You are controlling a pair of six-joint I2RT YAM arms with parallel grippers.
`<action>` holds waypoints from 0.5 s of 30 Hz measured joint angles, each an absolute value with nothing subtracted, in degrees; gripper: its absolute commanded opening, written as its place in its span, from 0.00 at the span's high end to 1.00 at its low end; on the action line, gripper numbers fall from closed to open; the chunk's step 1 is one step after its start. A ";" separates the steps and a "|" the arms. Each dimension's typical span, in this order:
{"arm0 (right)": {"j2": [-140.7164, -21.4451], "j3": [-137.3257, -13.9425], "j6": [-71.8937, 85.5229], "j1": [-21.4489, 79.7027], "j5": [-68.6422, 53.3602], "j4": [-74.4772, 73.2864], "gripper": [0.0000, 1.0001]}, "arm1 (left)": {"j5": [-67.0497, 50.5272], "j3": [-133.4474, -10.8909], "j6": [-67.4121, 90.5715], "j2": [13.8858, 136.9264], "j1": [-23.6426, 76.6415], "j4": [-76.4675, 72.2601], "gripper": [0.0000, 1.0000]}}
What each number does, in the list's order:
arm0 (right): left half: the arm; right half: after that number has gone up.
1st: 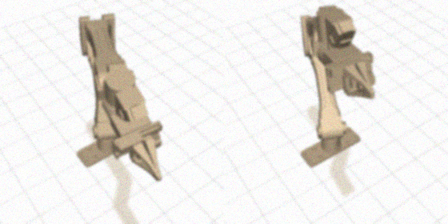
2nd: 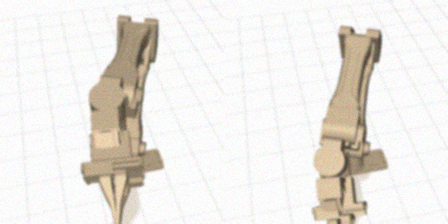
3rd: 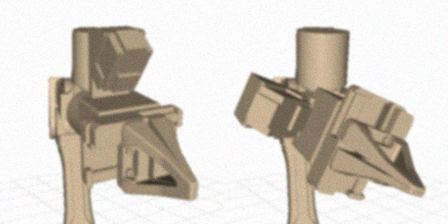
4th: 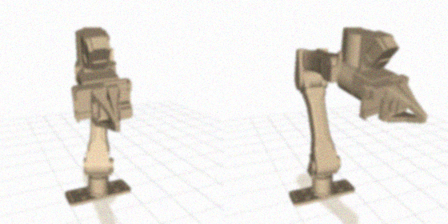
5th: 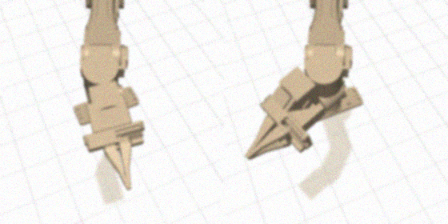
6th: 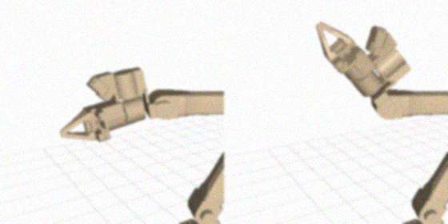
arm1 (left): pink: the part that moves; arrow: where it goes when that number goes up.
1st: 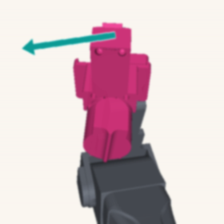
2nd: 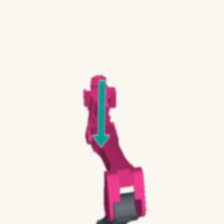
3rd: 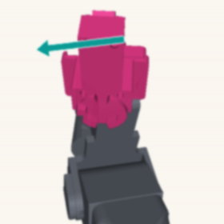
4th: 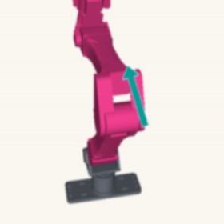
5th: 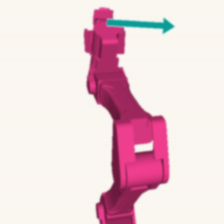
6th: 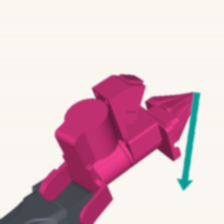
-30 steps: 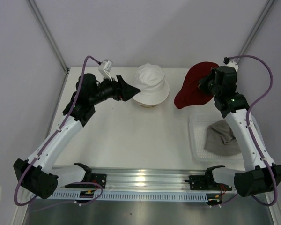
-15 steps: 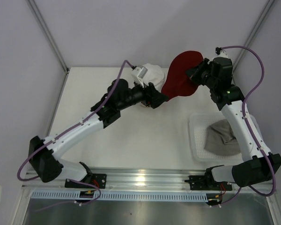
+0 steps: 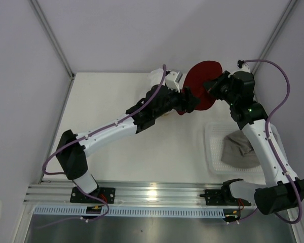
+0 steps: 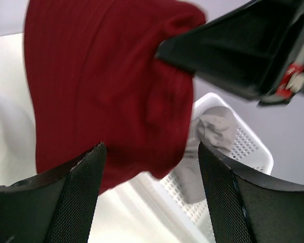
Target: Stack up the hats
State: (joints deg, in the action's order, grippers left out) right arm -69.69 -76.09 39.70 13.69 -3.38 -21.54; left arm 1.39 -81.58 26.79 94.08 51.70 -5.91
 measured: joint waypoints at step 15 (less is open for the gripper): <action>-65.34 -71.55 40.71 13.80 -0.95 -21.65 0.92 | 6.04 -91.98 28.05 103.98 53.84 -3.73 0.99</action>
State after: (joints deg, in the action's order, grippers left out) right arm -65.34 -71.55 40.71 13.80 -0.95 -21.65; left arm 6.04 -91.98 28.05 103.98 53.84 -3.73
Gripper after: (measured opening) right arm 0.026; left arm 0.084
